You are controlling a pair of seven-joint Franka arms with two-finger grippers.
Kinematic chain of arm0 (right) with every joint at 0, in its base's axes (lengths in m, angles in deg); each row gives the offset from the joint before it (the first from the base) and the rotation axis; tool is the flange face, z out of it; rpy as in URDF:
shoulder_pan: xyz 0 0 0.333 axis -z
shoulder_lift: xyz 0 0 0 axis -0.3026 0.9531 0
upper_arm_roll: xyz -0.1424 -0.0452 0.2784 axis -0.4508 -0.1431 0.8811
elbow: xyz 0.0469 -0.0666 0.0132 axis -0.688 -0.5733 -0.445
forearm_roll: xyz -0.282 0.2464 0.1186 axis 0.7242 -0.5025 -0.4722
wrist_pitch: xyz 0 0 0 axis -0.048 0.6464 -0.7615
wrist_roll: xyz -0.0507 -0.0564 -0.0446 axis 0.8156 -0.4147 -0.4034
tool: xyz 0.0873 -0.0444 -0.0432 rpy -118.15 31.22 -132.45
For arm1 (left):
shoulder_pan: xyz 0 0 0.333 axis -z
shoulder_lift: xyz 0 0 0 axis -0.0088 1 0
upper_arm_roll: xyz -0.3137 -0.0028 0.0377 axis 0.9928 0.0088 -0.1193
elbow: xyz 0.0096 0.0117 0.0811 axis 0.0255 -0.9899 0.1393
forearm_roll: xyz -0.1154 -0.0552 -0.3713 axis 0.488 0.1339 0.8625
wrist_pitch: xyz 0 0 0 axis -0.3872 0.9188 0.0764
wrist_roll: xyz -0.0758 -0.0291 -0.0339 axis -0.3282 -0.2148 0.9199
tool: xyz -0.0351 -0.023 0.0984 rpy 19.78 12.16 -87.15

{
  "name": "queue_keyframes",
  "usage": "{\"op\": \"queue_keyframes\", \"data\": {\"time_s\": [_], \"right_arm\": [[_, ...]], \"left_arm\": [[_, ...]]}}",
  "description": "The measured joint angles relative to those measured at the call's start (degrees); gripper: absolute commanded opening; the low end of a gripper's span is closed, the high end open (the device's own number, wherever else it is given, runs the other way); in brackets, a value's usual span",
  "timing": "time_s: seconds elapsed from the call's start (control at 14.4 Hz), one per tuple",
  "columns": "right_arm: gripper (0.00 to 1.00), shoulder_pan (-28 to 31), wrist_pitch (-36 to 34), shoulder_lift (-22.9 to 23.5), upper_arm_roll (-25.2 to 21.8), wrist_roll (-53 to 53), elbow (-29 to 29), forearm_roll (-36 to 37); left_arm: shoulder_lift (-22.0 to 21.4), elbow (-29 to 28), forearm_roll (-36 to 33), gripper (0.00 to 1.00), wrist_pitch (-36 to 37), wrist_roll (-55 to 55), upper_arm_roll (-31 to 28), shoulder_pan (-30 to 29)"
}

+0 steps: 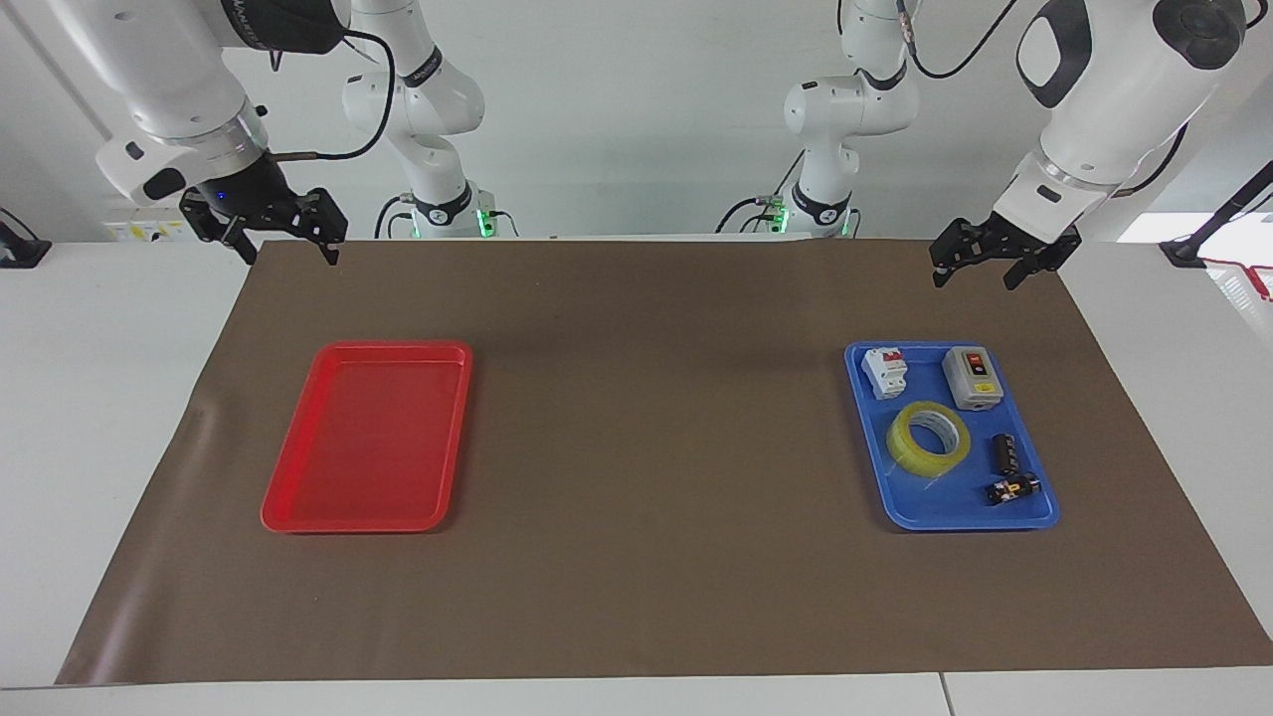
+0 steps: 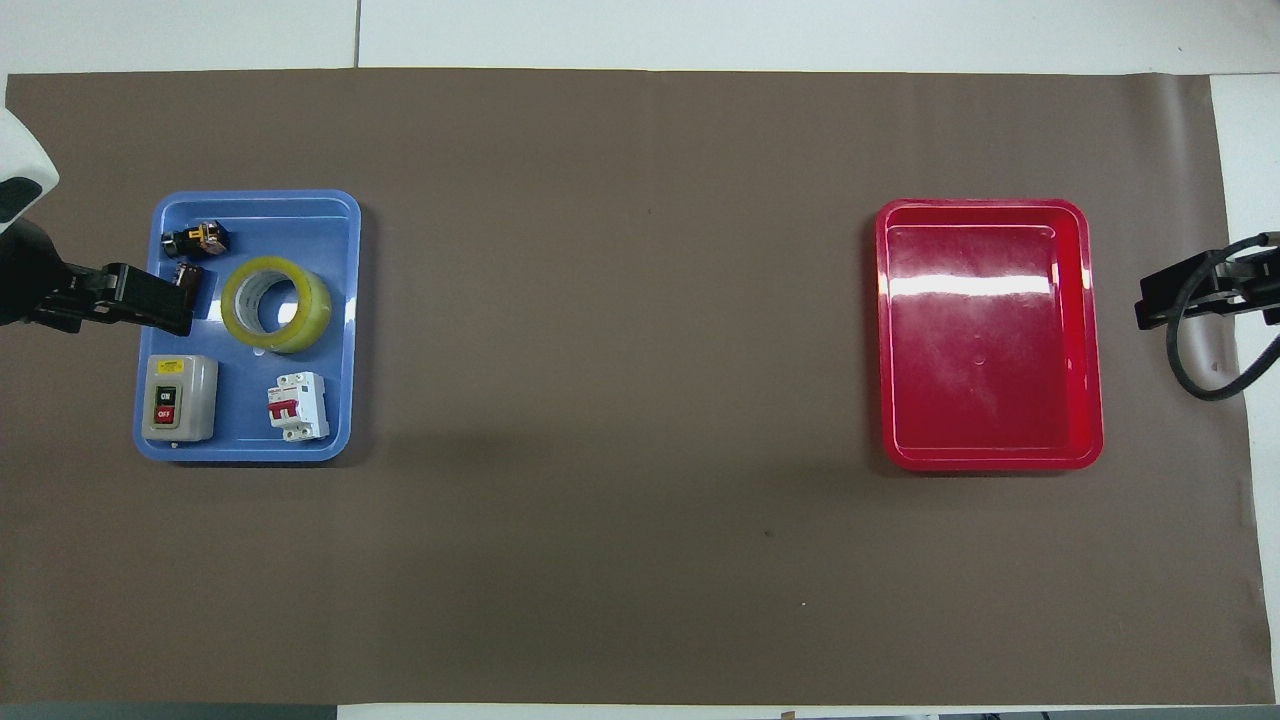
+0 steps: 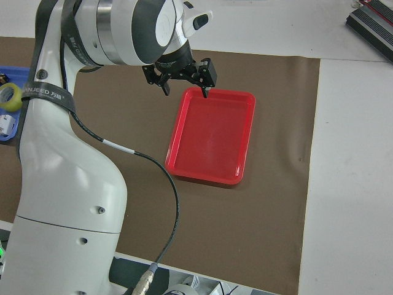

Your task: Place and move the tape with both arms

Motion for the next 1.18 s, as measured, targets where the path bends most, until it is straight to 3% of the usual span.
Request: {"op": "queue_keyframes", "data": {"time_s": [1.18], "right_arm": [[1.0, 0.6, 0.3, 0.3, -0.1, 0.0, -0.1, 0.0]], "left_arm": [[0.0, 0.0, 0.0, 1.0, -0.8, 0.0, 0.0, 0.0]]}}
